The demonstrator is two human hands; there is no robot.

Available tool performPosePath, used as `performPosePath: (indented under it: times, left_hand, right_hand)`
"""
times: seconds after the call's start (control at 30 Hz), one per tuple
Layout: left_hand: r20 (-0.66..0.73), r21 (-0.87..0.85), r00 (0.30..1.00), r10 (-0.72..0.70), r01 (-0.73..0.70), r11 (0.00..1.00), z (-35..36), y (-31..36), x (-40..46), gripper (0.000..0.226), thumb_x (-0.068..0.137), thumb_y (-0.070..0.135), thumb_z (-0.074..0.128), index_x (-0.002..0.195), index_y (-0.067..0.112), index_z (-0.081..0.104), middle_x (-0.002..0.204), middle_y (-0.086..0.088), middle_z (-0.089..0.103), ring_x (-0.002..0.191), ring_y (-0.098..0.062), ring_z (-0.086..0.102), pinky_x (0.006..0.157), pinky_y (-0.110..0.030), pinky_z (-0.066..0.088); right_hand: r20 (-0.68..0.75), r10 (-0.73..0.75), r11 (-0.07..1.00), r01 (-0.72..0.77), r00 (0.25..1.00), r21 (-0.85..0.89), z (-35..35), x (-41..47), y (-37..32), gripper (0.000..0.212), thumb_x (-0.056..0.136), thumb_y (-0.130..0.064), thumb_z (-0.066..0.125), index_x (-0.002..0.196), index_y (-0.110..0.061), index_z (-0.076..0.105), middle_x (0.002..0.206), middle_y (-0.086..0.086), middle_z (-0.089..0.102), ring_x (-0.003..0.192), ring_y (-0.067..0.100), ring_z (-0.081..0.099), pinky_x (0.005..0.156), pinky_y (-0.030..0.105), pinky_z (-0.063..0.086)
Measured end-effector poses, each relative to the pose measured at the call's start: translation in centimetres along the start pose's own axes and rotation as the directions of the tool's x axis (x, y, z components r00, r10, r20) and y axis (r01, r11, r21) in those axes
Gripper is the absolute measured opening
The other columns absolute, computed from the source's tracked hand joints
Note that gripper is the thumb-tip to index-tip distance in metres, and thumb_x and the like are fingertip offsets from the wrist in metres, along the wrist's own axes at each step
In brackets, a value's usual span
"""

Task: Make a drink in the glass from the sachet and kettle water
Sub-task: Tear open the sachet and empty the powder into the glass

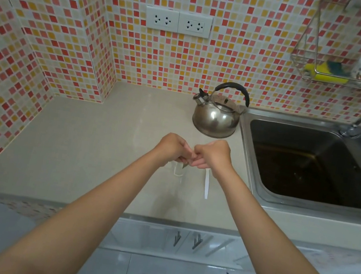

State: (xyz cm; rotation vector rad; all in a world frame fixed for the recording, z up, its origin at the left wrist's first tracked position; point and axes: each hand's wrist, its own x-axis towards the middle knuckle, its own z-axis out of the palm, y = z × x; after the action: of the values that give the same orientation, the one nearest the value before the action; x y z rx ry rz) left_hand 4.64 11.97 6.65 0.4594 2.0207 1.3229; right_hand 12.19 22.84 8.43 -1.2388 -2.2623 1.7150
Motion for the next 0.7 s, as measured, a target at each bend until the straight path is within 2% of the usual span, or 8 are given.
performPosePath:
  times: [0.27,0.4,0.47,0.57,0.7]
  left_hand:
    - [-0.005,-0.064,0.999,0.036,-0.036,0.997,-0.7,-0.6,-0.1,0.017,0.086,-0.001,0.067,0.07,0.006,0.066,0.058,-0.003,0.066,0.047,-0.005,0.062,0.056,-0.016,0.053]
    - [-0.016,-0.044,0.999,0.028,-0.029,0.999,-1.0,-0.4,0.0,0.019,0.084,-0.005,0.065,0.069,0.005,0.066,0.065,-0.009,0.066,0.054,-0.012,0.062,0.055,-0.014,0.054]
    - [-0.025,-0.037,0.999,0.033,-0.034,0.999,-1.1,-0.3,0.1,0.014,0.082,-0.007,0.066,0.071,0.003,0.068,0.068,-0.012,0.066,0.058,-0.014,0.063,0.057,-0.014,0.054]
    - [-0.057,-0.023,0.998,0.024,-0.025,0.999,-1.1,-0.1,0.2,0.01,0.077,-0.007,0.069,0.072,0.001,0.069,0.072,-0.014,0.067,0.061,-0.017,0.063,0.066,-0.021,0.057]
    - [-0.139,0.066,0.989,0.047,-0.038,0.997,-0.7,-0.2,0.2,0.006,0.073,-0.005,0.065,0.069,-0.003,0.069,0.072,-0.023,0.069,0.06,-0.023,0.062,0.078,-0.039,0.058]
  right_hand:
    - [0.038,-0.015,0.997,0.012,0.999,0.081,-0.2,0.4,0.0,0.015,0.07,0.0,0.053,0.064,0.003,0.067,0.059,0.018,0.071,0.054,0.027,0.071,0.05,0.025,0.057]
    - [0.068,-0.021,0.997,0.015,0.998,0.078,0.0,0.5,-0.1,0.016,0.071,-0.001,0.056,0.076,0.008,0.068,0.068,0.022,0.072,0.057,0.028,0.071,0.049,0.024,0.056]
    - [0.071,-0.036,0.997,0.031,0.997,0.065,0.1,0.6,-0.3,0.013,0.072,0.0,0.058,0.075,0.008,0.068,0.069,0.023,0.071,0.055,0.028,0.07,0.049,0.024,0.056]
    - [0.072,-0.042,0.999,0.041,0.997,0.011,0.3,0.9,-0.4,0.013,0.075,0.001,0.057,0.073,0.008,0.067,0.064,0.021,0.069,0.054,0.029,0.07,0.048,0.024,0.056]
    - [0.076,-0.071,0.978,0.085,0.995,-0.192,0.9,1.4,-1.0,0.017,0.076,-0.001,0.055,0.066,0.006,0.066,0.056,0.015,0.067,0.049,0.024,0.069,0.048,0.025,0.055]
